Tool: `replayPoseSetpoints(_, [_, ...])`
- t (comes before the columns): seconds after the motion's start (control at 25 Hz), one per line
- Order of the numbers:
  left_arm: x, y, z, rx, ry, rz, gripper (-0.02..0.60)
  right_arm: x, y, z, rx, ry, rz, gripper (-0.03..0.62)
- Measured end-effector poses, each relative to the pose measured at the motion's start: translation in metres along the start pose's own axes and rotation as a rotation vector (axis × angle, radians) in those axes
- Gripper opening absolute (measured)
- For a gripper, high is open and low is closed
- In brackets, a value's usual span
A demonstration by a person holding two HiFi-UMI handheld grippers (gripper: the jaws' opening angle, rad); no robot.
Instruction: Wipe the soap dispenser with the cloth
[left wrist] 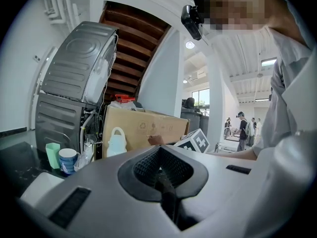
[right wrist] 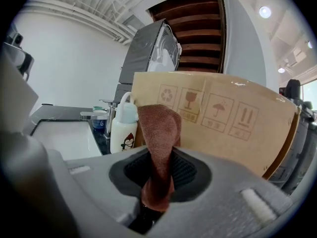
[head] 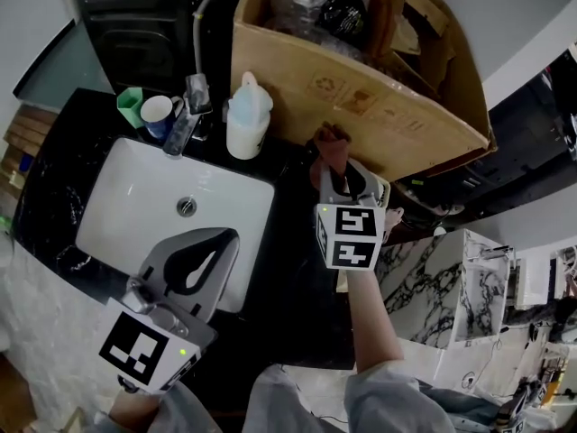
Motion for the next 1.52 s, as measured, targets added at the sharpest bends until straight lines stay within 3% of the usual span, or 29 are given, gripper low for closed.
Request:
replayPoseSetpoints(0.16, [-0.004, 0.006, 0.001, 0.061, -0.011, 0.102, 0.003, -0.001, 0.004, -0.006, 0.011, -0.008, 0.002, 0.075])
replayPoseSetpoints(0.32, [-0.001, 0.006, 0.001, 0.032, -0.006, 0.038, 0.003, -0.005, 0.009, -0.01, 0.024, -0.004, -0.011, 0.075])
replayPoseSetpoints(0.52, [-0.003, 0.011, 0.001, 0.071, -0.014, 0.114, 0.003, -0.007, 0.023, -0.012, 0.057, -0.015, -0.095, 0.075])
replayPoseSetpoints(0.72, [0.003, 0.008, 0.002, 0.02, -0.003, -0.008, 0.003, -0.006, 0.038, -0.016, 0.083, -0.021, -0.163, 0.075])
replayPoseSetpoints(0.92, [0.0, 0.01, 0.002, 0.057, -0.008, 0.068, 0.003, -0.007, 0.051, -0.02, 0.106, -0.008, -0.194, 0.075])
replayPoseSetpoints(1.2, [0.001, 0.015, 0.004, 0.087, -0.016, 0.107, 0.003, -0.008, 0.064, -0.018, 0.128, 0.009, -0.22, 0.075])
replayPoseSetpoints(1.28, [0.002, 0.014, 0.005, 0.081, -0.015, 0.094, 0.003, -0.008, 0.067, -0.015, 0.136, 0.012, -0.219, 0.075])
replayPoseSetpoints(1.4, [0.006, 0.01, 0.005, 0.035, -0.001, 0.003, 0.003, -0.007, 0.071, -0.012, 0.144, 0.016, -0.217, 0.075])
replayPoseSetpoints(1.52, [0.005, 0.009, 0.005, 0.027, 0.007, -0.007, 0.003, -0.009, 0.071, -0.006, 0.15, 0.02, -0.216, 0.075])
Point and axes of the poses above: the fingertips, and each gripper's own axes: z backward along the fingers, x to its left, y out of its underside, the point moved 4 cm from there along z, backward along the fingers, and after that the axes turned 4 degrees about -z, right-handed, at the moved point
